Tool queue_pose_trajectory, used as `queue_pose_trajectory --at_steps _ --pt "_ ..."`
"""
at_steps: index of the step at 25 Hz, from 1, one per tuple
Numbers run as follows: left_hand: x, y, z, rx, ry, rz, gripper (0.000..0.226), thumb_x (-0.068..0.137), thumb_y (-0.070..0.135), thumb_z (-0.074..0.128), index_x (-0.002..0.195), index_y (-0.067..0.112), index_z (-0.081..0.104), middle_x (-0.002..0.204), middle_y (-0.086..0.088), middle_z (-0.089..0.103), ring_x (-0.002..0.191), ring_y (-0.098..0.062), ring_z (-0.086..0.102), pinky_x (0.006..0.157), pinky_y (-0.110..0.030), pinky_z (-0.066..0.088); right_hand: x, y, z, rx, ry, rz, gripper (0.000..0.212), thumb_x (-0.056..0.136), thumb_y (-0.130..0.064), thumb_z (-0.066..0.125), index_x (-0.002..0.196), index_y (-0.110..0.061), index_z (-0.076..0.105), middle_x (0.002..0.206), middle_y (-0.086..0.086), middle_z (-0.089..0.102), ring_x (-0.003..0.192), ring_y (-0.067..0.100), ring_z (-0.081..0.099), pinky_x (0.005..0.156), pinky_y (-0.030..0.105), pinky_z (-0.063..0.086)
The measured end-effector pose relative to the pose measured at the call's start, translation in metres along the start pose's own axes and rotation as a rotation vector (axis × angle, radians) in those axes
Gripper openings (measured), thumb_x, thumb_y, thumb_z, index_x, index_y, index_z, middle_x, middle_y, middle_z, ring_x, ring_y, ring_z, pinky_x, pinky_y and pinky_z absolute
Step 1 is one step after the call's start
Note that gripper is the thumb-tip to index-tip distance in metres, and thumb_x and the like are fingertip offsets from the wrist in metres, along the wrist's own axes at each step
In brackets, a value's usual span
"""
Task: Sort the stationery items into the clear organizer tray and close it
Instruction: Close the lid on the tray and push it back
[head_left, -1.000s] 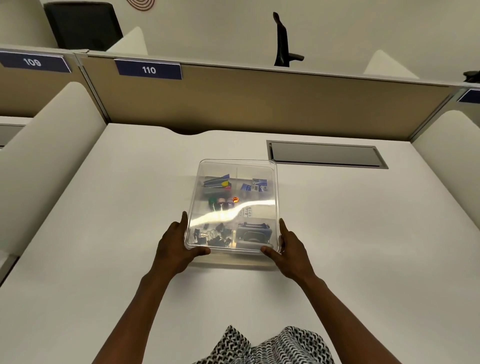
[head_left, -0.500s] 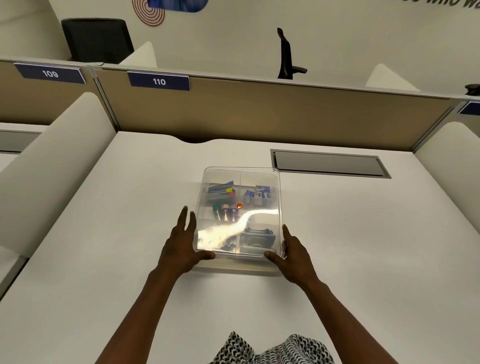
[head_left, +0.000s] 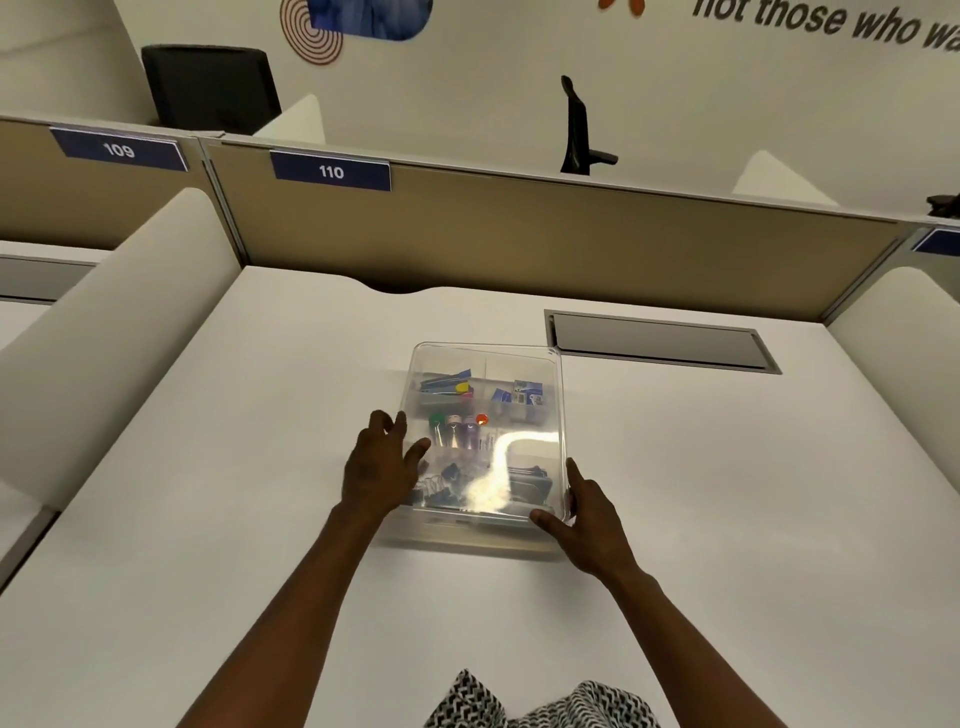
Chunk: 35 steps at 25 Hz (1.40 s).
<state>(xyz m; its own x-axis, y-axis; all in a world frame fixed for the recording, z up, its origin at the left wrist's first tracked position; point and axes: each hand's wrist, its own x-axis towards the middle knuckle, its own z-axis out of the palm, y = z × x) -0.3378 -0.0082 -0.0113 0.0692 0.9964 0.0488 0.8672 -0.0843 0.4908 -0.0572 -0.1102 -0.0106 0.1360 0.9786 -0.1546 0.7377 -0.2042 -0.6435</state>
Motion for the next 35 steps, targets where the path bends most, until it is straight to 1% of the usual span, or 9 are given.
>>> queue_pose_trajectory --at_steps 4,6,11,16,19,23,28,32,35 --pt "-0.003 0.008 0.021 0.028 0.034 -0.04 0.066 0.099 0.049 0.039 0.151 0.011 0.028 0.147 -0.014 0.037 0.129 -0.031 0.04 0.098 -0.042 0.046 -0.001 -0.001 -0.001 -0.005 0.003 -0.017 0.091 0.083 -0.049 0.073 0.155 -0.022 0.025 0.108 0.002 0.054 0.093 0.014 0.051 0.075 0.018 0.039" --pt "-0.002 0.004 0.021 -0.036 0.007 0.004 0.072 0.098 0.051 0.04 0.153 0.01 0.022 0.163 -0.007 0.015 0.143 -0.028 0.03 0.109 -0.042 0.039 -0.001 -0.002 0.0 0.014 -0.003 -0.016 0.089 0.083 -0.048 0.074 0.154 -0.023 0.027 0.117 0.004 0.055 0.099 0.015 0.054 0.079 0.02 0.043" --pt "0.004 0.0 0.022 -0.015 -0.147 0.085 0.085 0.095 0.062 0.028 0.151 0.022 -0.021 0.164 0.001 -0.015 0.152 -0.021 0.01 0.119 -0.049 0.025 0.002 -0.004 -0.003 0.043 -0.012 0.002 0.088 0.079 -0.041 0.08 0.151 -0.02 0.034 0.14 0.004 0.042 0.116 0.021 0.057 0.095 0.032 0.052" --pt "0.006 -0.005 0.025 -0.009 -0.154 0.075 0.087 0.091 0.069 0.022 0.152 0.023 -0.018 0.164 0.001 -0.012 0.152 -0.02 0.003 0.122 -0.049 0.017 0.019 -0.015 0.001 0.408 0.219 0.268 0.044 0.082 -0.053 0.073 0.11 -0.019 0.067 0.104 -0.006 0.065 0.092 0.011 0.064 0.069 0.021 0.048" --pt "0.008 -0.008 0.028 0.029 -0.136 0.091 0.089 0.087 0.073 0.016 0.153 0.023 -0.017 0.164 0.002 -0.012 0.152 -0.021 -0.002 0.122 -0.05 0.014 0.043 -0.022 0.005 0.614 0.369 0.509 0.047 0.095 -0.049 0.056 0.077 -0.005 0.061 0.071 0.006 0.06 0.072 0.025 0.057 0.064 0.029 0.043" --pt "0.009 -0.008 0.03 0.034 -0.127 0.086 0.089 0.087 0.074 0.016 0.153 0.023 -0.015 0.164 0.003 -0.012 0.152 -0.022 -0.004 0.121 -0.05 0.014 0.059 -0.025 0.02 0.74 0.427 0.653 0.04 0.092 -0.045 0.064 0.081 -0.007 0.062 0.074 0.004 0.061 0.069 0.021 0.056 0.074 0.033 0.046" --pt "0.008 -0.007 0.029 0.024 -0.125 0.082 0.089 0.087 0.073 0.018 0.153 0.024 -0.015 0.164 0.003 -0.012 0.152 -0.022 -0.005 0.122 -0.049 0.012 0.06 -0.024 0.029 0.754 0.521 0.626 0.04 0.095 -0.044 0.059 0.078 -0.008 0.063 0.072 0.004 0.061 0.072 0.024 0.058 0.066 0.029 0.044" --pt "0.008 -0.006 0.029 0.027 -0.116 0.087 0.087 0.088 0.072 0.017 0.154 0.024 -0.012 0.164 0.003 -0.012 0.153 -0.022 -0.004 0.122 -0.049 0.014 0.06 -0.026 0.029 0.752 0.546 0.618 0.029 0.095 -0.042 0.061 0.092 -0.013 0.066 0.087 0.002 0.064 0.085 0.023 0.059 0.081 0.033 0.048" --pt "0.008 -0.008 0.03 0.02 -0.108 0.088 0.086 0.088 0.073 0.016 0.154 0.025 -0.012 0.164 0.004 -0.012 0.153 -0.022 -0.005 0.122 -0.049 0.013 0.061 -0.027 0.029 0.73 0.526 0.62 0.043 0.096 -0.041 0.059 0.065 -0.012 0.057 0.064 0.004 0.056 0.065 0.023 0.051 0.061 0.029 0.042"
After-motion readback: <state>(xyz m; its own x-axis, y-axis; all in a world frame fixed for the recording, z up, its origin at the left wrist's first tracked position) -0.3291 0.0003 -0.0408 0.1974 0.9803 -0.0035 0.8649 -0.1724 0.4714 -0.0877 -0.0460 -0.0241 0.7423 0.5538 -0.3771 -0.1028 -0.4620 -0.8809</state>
